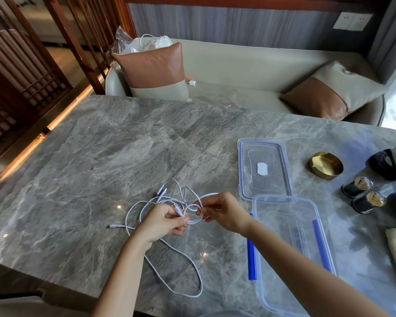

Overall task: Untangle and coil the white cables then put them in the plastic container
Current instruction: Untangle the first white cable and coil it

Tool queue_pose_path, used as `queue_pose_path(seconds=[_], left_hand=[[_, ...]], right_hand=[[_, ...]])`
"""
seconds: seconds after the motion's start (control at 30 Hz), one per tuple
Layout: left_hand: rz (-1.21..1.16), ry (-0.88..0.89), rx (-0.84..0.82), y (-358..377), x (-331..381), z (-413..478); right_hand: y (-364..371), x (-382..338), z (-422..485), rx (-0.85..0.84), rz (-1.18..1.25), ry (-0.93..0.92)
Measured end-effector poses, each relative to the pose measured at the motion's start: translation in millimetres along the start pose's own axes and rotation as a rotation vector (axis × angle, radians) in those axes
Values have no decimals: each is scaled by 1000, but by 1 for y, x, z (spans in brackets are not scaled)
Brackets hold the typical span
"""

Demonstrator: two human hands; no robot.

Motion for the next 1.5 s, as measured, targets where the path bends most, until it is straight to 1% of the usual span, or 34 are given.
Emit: queue_pose_path(seconds=[0.17,0.37,0.43,0.5,0.57,0.63,0.73,0.8,0.87,0.97,1.1,1.27,1.5], left_hand=[[14,62,20,1,3,0],[52,88,-9,8,1,1],[22,98,-17,12,1,0],[15,142,31,12,2,-1],[124,226,94,10,4,-2],[216,297,61,9,8,-3],[261,337,-69,10,11,-3],[272,320,-63,8,9,0],[313,335,-12,5,8,3],[400,430,83,10,8,2],[350,474,229,15,0,3],[317,506,319,23,-2,0],[223,464,397,31,-1,-6]], right_hand=[[-8,-4,4,-107,73,58],[-9,-5,-2,-351,119,122],[-12,-4,-1,-359,137,139],[-17,-3,-1,-339,168,156],[-21,-3,-1,-342,213,163],[-23,-4,-2,-359,239,161],[-26,-5,-3,-387,244,169],[-27,-6,-4,-402,235,179],[-29,-5,-5,-412,207,188],[-35,-4,-5,-396,173,191],[-41,-2,-3,-332,170,196],[-41,2,-1,-246,204,201],[-36,6,0,-111,244,207]])
Point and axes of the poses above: each hand's wrist, its own z-axis towards the middle knuckle, its own y-axis out of the palm, x = y × z, the point moved 4 cm from there along z, towards the middle knuckle, and after that the axes turned 3 degrees about -y, right-handed, at the moved point
